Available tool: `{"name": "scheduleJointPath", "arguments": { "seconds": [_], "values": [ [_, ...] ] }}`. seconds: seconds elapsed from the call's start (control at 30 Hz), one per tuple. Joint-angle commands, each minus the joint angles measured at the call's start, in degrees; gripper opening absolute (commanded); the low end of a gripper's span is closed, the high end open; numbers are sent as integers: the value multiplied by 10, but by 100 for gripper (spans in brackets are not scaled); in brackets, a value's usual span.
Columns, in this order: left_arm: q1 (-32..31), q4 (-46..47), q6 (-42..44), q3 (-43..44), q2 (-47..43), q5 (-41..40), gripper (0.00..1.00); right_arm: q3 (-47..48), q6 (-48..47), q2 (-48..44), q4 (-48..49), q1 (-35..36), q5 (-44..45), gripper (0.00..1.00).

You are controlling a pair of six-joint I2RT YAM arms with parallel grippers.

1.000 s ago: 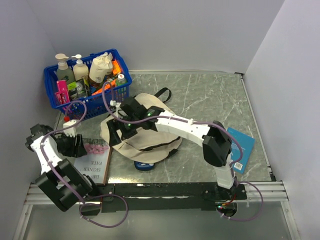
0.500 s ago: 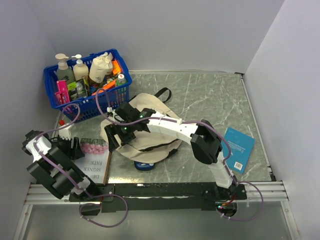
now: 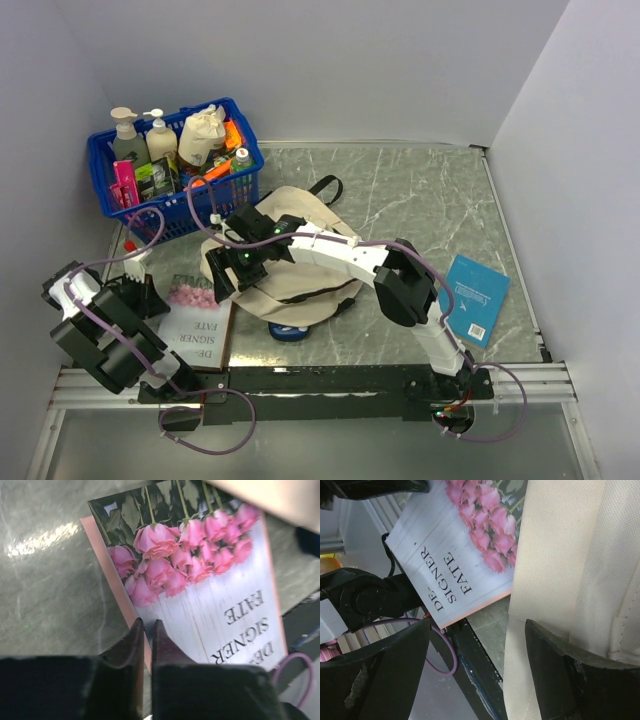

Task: Pack the student bag
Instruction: Pick up the book from the center of the board.

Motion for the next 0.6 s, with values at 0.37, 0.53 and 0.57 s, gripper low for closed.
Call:
{"name": "scheduleJointPath", "arguments": {
  "seconds": [0.37,0.53,0.57],
  "values": [
    [-73,-159,45,145,-113,89,1,-100,-45,-113,123,-52,-35,86],
    [-155,-159,-18,244,-150,127,1,-141,-89,-182,183,-77,-47,97],
    [-165,-159,-28,261,-150,132,1,-148,-106,-191,187,-83,-46,100]
  ]
}}
